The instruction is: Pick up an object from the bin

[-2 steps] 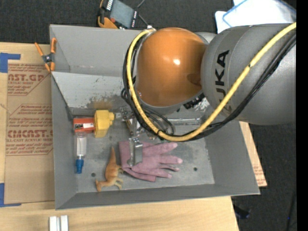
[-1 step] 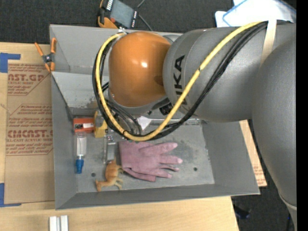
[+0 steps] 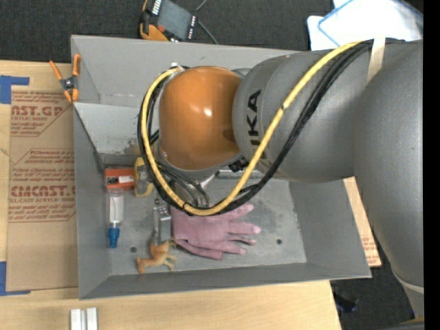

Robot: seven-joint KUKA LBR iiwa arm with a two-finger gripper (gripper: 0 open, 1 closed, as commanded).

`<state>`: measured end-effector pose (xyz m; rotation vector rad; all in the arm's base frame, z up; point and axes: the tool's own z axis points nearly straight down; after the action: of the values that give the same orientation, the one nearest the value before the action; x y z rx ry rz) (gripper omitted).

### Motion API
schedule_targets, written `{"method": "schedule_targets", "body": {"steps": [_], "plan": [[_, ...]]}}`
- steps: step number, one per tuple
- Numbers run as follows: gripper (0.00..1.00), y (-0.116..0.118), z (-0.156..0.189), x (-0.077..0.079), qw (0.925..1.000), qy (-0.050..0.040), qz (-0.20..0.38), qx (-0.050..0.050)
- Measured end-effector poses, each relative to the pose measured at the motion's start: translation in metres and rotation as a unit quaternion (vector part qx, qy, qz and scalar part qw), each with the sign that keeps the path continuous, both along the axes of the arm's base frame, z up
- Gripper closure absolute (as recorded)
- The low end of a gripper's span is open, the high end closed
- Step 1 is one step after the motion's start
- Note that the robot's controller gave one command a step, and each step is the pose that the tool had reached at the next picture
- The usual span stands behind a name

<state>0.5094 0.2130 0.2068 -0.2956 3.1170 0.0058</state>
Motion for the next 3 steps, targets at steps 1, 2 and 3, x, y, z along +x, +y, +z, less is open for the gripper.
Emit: {"method": "schedule_targets", "body": {"steps": [1, 2, 3], "plan": [[0.00, -0.032, -0.058, -0.018, 0.9996, 0.0032, 0.028, -0.001], [0.00, -0.019, -0.086, -0.003, 0.9997, -0.0021, 0.024, 0.002], [0.00, -0.071, -0.135, -0.018, 0.9910, -0.0014, 0.134, 0.000]]}}
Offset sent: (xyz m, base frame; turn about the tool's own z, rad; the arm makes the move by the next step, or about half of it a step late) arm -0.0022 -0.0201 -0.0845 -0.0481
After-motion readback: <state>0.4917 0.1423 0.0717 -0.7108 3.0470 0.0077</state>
